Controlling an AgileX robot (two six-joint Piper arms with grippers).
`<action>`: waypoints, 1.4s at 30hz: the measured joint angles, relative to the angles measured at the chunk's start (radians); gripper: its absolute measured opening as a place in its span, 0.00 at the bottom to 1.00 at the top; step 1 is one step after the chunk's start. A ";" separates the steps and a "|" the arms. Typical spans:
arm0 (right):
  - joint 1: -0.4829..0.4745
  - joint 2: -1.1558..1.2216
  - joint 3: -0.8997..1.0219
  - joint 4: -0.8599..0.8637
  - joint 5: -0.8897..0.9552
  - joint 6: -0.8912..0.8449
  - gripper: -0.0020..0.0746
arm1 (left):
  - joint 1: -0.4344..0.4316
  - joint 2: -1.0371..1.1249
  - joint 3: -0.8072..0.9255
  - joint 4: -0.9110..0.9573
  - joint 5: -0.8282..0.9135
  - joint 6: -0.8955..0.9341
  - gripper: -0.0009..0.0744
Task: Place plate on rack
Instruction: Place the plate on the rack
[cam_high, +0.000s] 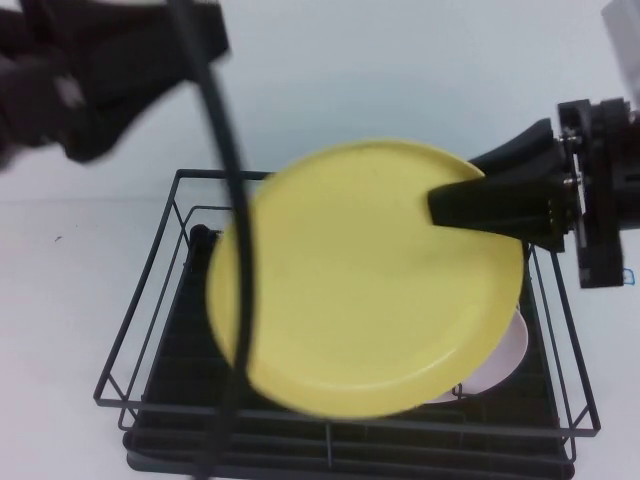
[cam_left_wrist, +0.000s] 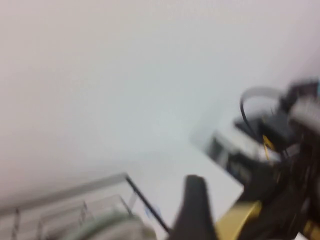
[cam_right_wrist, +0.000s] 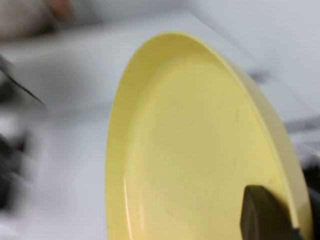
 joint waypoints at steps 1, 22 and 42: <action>0.001 -0.005 -0.002 -0.054 -0.044 -0.018 0.15 | 0.000 -0.015 0.000 0.000 -0.025 0.000 0.83; 0.122 -0.063 0.019 -0.428 -0.348 -0.145 0.15 | 0.000 -0.106 0.000 0.051 -0.110 0.022 0.82; 0.165 -0.036 0.272 -0.320 -0.615 -0.304 0.15 | 0.000 -0.106 0.000 0.051 -0.091 0.022 0.82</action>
